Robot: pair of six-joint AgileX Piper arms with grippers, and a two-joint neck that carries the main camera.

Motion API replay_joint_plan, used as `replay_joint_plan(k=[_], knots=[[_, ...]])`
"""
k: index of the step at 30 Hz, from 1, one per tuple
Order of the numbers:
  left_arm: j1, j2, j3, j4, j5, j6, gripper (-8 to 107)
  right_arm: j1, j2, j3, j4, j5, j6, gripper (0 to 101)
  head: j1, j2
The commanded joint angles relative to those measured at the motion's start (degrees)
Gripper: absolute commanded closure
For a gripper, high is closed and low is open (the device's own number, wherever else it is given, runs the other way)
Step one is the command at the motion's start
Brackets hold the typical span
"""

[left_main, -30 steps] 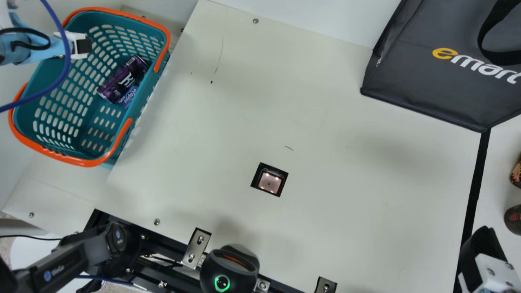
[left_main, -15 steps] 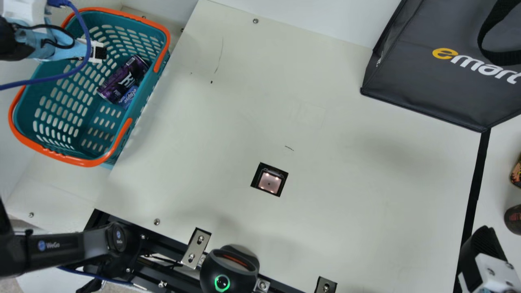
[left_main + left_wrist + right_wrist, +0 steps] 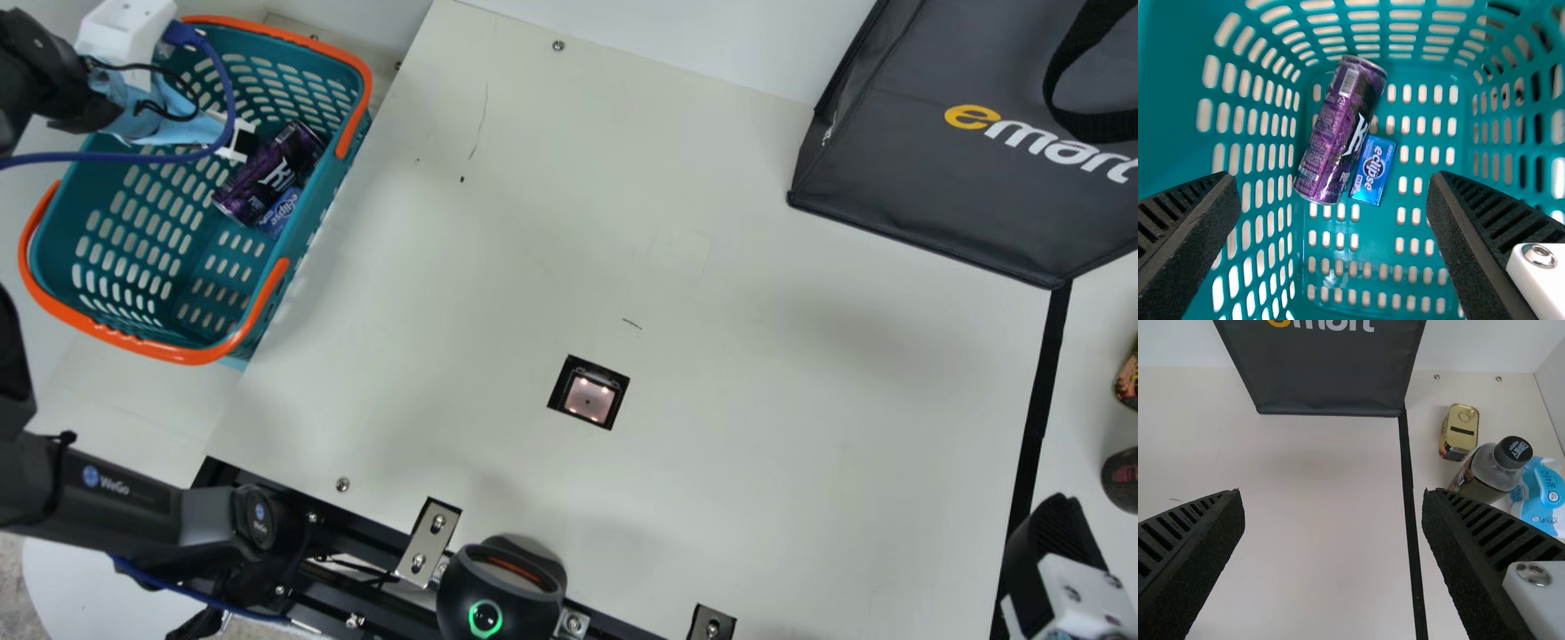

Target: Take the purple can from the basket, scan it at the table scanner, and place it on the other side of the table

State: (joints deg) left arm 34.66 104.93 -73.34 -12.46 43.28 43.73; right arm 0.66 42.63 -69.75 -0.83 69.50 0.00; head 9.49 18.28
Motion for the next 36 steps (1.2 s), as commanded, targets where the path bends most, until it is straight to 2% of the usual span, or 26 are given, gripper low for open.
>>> replay_joint_plan(k=[1,36], knots=[[-0.1,1.8,-0.3,-0.1,-0.1,0.9,9,0.0,0.0,0.0,0.0,0.0,0.0,6,-1.6,0.1],[-4.6,25.0,-11.3,1.4,-8.9,11.2,9,0.0,0.0,0.0,0.0,0.1,0.0,6,-1.6,0.1]])
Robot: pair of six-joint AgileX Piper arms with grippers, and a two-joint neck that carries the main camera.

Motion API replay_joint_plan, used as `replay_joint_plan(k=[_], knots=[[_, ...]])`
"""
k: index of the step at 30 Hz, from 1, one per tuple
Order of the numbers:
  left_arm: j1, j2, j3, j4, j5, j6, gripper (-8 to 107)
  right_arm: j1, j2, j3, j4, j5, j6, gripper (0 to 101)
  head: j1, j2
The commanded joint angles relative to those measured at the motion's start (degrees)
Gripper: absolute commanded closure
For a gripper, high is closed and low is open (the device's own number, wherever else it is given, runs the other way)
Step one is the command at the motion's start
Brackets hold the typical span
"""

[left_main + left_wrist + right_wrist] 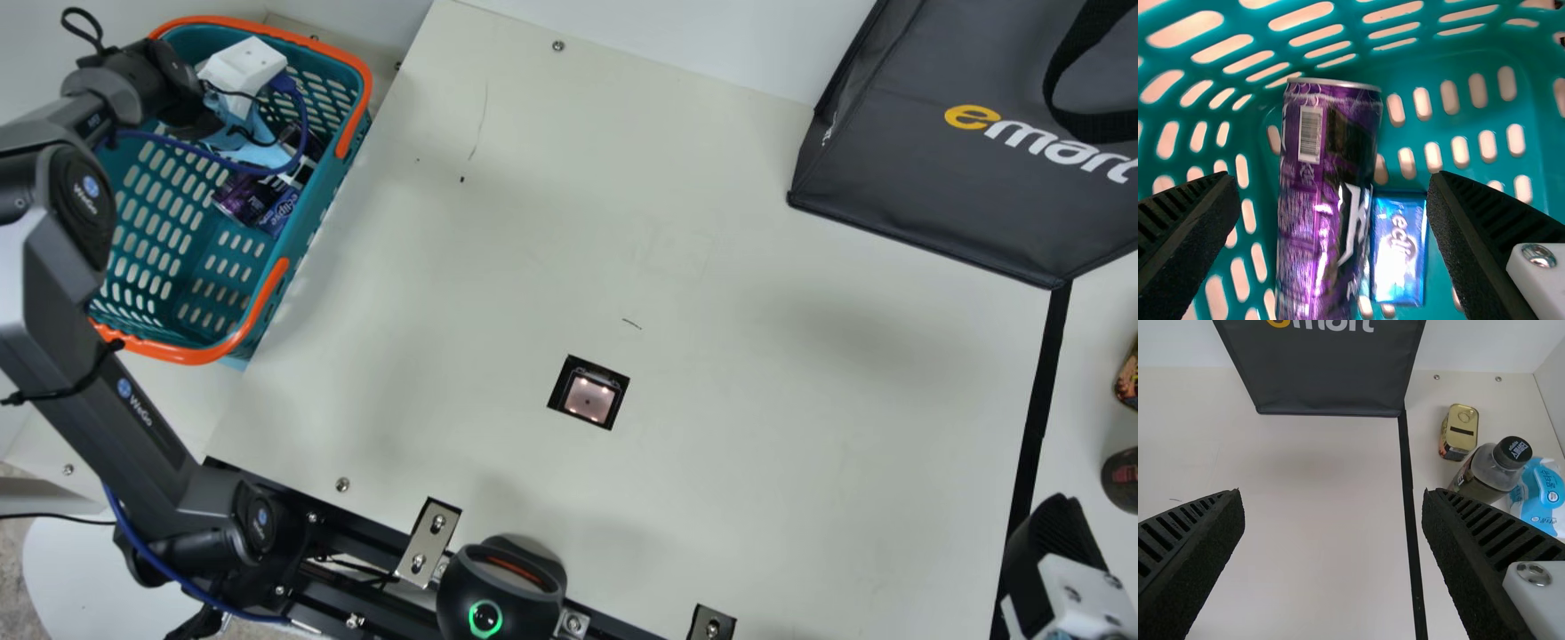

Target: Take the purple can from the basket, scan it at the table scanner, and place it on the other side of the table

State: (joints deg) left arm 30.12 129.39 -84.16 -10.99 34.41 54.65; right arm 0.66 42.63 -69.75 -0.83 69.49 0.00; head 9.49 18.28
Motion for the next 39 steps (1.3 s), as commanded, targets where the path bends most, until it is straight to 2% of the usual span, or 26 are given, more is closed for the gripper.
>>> replay_joint_plan(k=[1,21,29,35,36,39], knots=[[-0.2,1.1,-0.8,-0.2,-0.1,0.5,9,0.0,0.0,0.0,0.0,0.0,0.0,6,-1.6,0.1],[-1.1,7.6,-5.5,-0.2,-1.4,2.1,9,0.0,0.0,0.0,0.0,0.1,0.0,6,-1.6,0.1],[-0.8,7.7,-5.6,-1.8,-0.6,3.7,62,0.0,0.0,0.0,0.0,0.1,0.0,6,-1.6,0.1],[-0.4,5.1,-3.5,-3.6,-0.4,4.2,102,0.0,0.0,0.0,0.0,0.1,0.0,6,-1.6,0.1],[-0.3,4.3,-2.9,-4.1,-0.3,4.2,107,0.0,0.0,0.0,0.0,0.1,0.0,6,-1.6,0.1],[0.2,1.5,-0.9,-5.5,0.0,4.4,107,0.0,0.0,0.0,0.0,0.1,0.0,6,-1.6,0.1]])
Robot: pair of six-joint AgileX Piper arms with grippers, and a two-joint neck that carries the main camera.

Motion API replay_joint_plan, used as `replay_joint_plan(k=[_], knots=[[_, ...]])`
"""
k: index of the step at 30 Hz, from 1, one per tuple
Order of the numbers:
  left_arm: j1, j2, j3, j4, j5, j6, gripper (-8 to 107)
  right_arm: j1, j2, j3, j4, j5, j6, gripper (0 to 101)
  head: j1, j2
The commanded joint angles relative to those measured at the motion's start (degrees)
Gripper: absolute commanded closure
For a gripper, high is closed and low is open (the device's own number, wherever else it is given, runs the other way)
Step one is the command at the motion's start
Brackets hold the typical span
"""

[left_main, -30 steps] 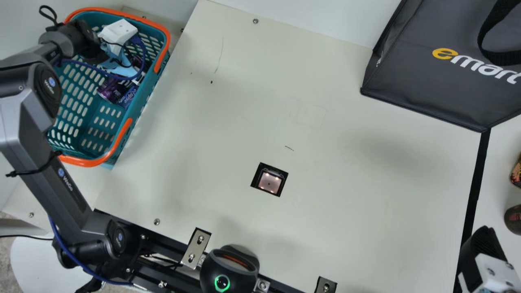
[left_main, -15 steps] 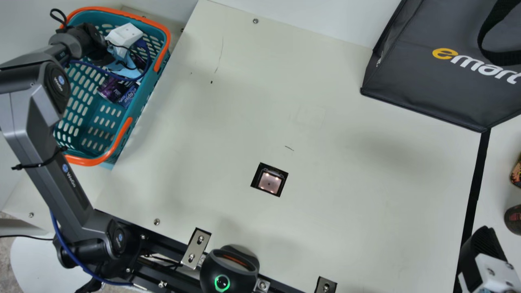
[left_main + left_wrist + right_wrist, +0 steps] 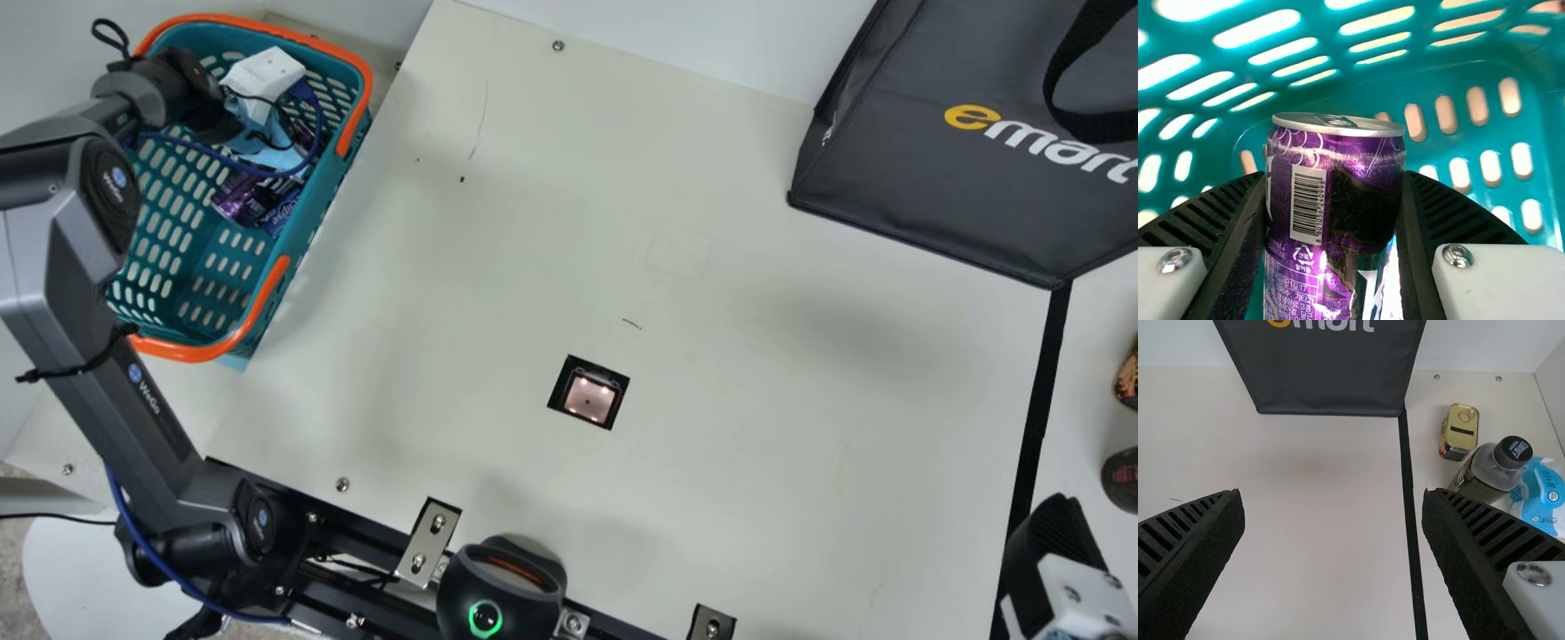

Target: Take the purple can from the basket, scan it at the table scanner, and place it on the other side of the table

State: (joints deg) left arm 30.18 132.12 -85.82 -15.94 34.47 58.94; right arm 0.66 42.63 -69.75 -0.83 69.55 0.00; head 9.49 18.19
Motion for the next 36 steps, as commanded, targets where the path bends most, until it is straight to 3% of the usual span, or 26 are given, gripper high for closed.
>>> replay_joint_plan(k=[1,23,36], knots=[[0.3,-2.2,1.5,-1.0,0.1,0.1,107,0.0,0.0,0.0,0.0,0.0,0.0,6,-1.6,0.2],[3.7,-29.3,19.8,-9.1,-2.0,-8.7,107,0.0,0.0,0.0,0.0,-0.1,0.0,6,-1.6,0.2],[2.1,-44.8,25.4,-10.0,-6.7,-20.0,107,0.0,0.0,0.0,0.0,-0.1,0.0,6,-1.6,0.2]])
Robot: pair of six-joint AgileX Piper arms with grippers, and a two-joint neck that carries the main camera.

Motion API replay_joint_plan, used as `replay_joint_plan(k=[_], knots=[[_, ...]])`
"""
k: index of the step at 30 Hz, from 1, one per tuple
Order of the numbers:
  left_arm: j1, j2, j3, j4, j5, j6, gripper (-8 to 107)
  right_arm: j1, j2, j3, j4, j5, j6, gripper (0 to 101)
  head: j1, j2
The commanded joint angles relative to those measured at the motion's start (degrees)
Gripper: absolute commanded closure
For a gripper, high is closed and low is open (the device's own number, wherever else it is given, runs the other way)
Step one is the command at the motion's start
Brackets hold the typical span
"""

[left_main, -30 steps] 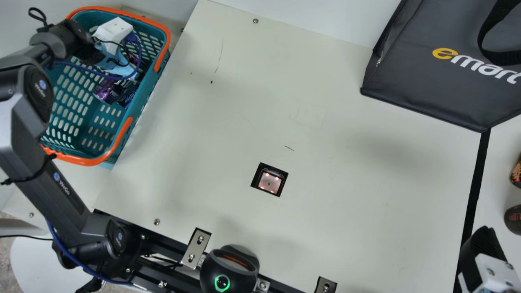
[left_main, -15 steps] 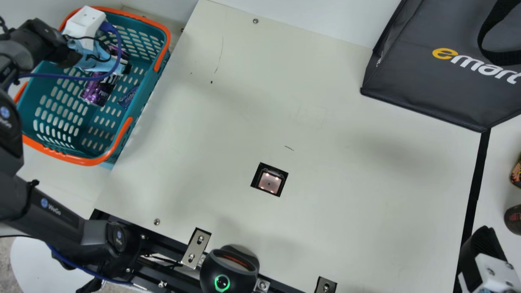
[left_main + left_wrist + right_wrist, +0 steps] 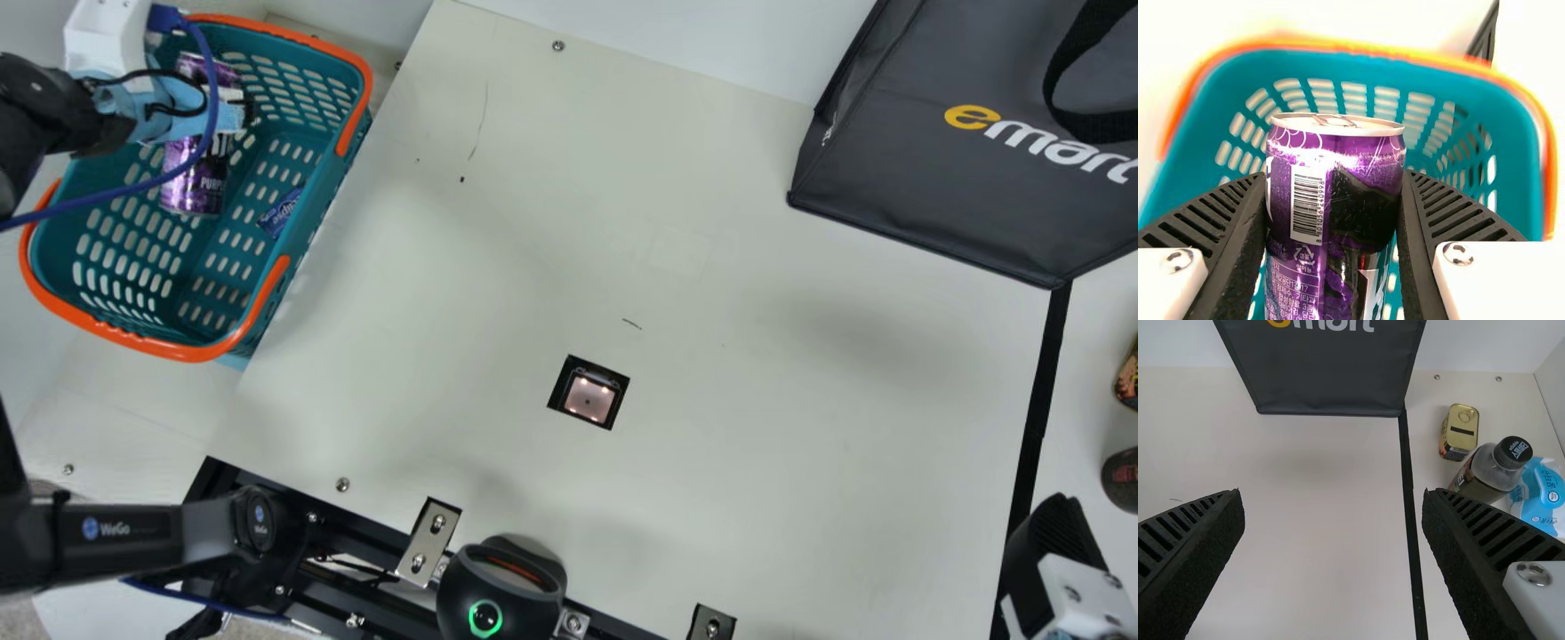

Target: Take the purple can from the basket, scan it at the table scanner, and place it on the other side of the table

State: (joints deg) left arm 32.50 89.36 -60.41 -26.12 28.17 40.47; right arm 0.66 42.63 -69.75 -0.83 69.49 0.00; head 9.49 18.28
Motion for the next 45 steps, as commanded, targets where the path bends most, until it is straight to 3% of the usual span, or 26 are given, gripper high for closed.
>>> replay_joint_plan(k=[1,22,45], knots=[[-0.5,-3.0,0.1,0.5,-0.7,-2.6,107,0.0,0.0,0.0,0.0,0.0,0.0,6,-1.6,0.1],[-13.1,-17.8,-3.2,7.7,-2.1,-21.9,107,0.0,0.0,0.0,0.0,0.0,0.0,6,-1.6,0.1],[-33.1,-24.2,8.4,16.2,-17.2,-36.6,107,0.0,0.0,0.0,0.0,0.0,0.0,6,-1.6,0.1]])
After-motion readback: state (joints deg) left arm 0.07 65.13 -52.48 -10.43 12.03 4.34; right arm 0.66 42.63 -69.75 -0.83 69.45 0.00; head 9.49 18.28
